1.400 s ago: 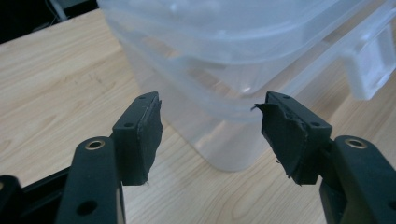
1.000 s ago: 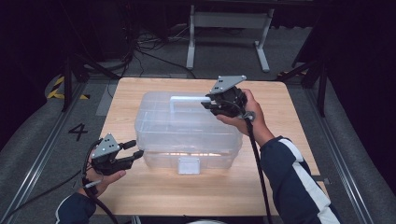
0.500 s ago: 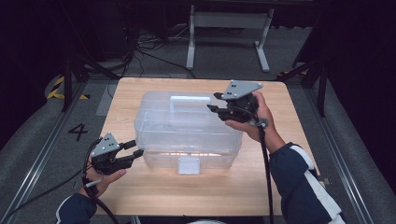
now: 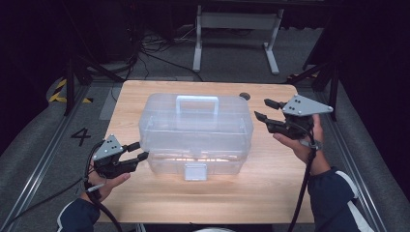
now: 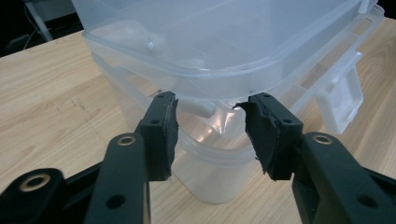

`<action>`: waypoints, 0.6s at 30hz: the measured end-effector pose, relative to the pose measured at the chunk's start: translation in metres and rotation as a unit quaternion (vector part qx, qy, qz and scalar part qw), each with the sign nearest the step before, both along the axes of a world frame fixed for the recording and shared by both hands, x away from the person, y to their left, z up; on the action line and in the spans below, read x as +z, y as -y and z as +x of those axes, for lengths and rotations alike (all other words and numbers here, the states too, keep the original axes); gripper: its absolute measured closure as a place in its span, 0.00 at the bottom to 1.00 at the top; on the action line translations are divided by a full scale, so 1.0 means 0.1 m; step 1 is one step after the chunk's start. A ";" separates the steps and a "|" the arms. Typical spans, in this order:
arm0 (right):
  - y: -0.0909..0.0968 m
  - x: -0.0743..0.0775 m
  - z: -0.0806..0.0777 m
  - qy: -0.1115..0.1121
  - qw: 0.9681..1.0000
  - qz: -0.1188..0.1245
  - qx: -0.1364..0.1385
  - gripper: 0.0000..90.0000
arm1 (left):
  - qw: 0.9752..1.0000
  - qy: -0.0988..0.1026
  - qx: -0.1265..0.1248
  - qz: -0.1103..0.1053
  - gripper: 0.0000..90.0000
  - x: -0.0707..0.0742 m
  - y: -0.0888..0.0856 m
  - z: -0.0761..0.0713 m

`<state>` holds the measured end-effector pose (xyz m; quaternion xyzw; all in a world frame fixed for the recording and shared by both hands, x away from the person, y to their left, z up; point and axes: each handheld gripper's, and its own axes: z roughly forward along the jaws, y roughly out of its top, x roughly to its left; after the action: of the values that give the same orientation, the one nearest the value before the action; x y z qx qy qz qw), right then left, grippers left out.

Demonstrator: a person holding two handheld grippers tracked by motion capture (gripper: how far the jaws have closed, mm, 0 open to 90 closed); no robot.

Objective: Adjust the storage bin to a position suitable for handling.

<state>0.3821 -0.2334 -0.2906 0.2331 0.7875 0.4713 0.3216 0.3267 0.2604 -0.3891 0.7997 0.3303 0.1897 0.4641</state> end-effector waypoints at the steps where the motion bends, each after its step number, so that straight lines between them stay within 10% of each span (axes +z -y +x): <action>1: 0.04 -0.05 -0.03 0.003 1.000 -0.002 -0.002 0.55 | 1.000 0.000 -0.001 0.000 0.59 0.01 0.00 0.00; 18: 0.04 -0.75 -0.19 -0.044 0.998 -0.038 0.029 0.51 | 1.000 0.008 -0.007 0.007 0.54 0.09 0.00 0.04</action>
<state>0.3634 -0.2369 -0.3657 0.2187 0.8246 0.4393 0.2815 0.3304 0.2600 -0.3803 0.8037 0.3194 0.1951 0.4626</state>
